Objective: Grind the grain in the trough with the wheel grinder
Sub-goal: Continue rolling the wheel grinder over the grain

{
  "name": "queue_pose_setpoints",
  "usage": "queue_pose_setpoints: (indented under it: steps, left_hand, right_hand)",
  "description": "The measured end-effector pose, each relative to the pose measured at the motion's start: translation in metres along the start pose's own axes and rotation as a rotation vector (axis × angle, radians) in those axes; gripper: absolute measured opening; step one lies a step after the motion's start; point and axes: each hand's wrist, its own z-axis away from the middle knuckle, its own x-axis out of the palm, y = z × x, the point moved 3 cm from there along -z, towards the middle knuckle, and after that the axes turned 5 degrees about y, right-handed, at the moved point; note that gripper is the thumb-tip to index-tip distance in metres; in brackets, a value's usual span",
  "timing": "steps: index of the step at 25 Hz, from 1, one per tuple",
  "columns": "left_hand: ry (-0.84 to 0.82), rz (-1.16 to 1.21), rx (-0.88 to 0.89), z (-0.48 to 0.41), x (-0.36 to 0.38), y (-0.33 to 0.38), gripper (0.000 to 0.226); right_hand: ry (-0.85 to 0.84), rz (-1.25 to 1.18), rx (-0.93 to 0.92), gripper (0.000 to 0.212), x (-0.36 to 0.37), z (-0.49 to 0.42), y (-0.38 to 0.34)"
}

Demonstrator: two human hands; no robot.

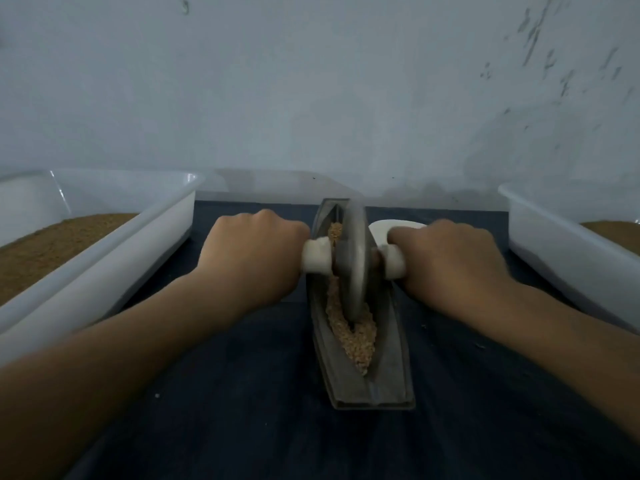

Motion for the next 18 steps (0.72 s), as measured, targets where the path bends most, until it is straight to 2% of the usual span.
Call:
queue_pose_setpoints:
  steps: [1,3,5,6,7,8,10,11,13,14,16,18]
  left_hand:
    - [-0.032,0.013,-0.053,-0.012,0.005,0.002,0.009]
    - [-0.143,0.007,-0.145,-0.036,0.008,0.005,0.012]
    - [-0.206,0.043,-0.152,-0.042,0.011,0.003,0.014]
    - [-0.198,0.054,-0.110,-0.032,0.009,0.002,0.011]
    - [-0.127,0.068,-0.057,-0.017,0.005,0.002,0.008]
    - [-0.031,0.076,0.006,-0.002,0.001,0.000,0.016]
    - [0.063,0.060,0.062,0.010,-0.007,-0.003,0.033]
    - [0.037,0.047,0.067,0.007,-0.005,-0.002,0.032]
    - [-0.042,0.024,-0.060,-0.011,0.006,0.004,0.010]
    - [-0.106,0.009,-0.121,-0.030,0.010,0.006,0.009]
    - [-0.214,0.020,-0.130,-0.057,0.010,0.008,0.019]
    - [-0.257,0.050,-0.053,-0.048,0.006,0.004,0.018]
  right_hand:
    - [-0.052,-0.010,0.057,0.023,0.006,-0.013,-0.002]
    - [-0.215,-0.025,0.172,0.014,0.011,-0.042,-0.005]
    - [-0.326,-0.064,0.153,0.014,0.014,-0.053,-0.003]
    - [-0.329,-0.068,0.104,0.012,0.008,-0.044,-0.002]
    - [-0.244,-0.050,0.040,0.012,0.001,-0.028,0.000]
    - [-0.120,-0.020,-0.015,0.018,-0.007,-0.013,0.002]
    - [0.003,0.059,-0.055,0.031,-0.016,0.000,0.002]
    - [-0.054,0.050,-0.039,0.032,-0.012,-0.003,0.001]
    - [-0.150,-0.013,0.064,0.022,0.007,-0.023,-0.003]
    - [-0.235,-0.040,0.134,0.013,0.013,-0.038,-0.003]
    - [-0.380,-0.105,0.173,0.013,0.022,-0.058,-0.001]
    - [-0.444,-0.137,0.084,0.010,0.016,-0.048,0.005]
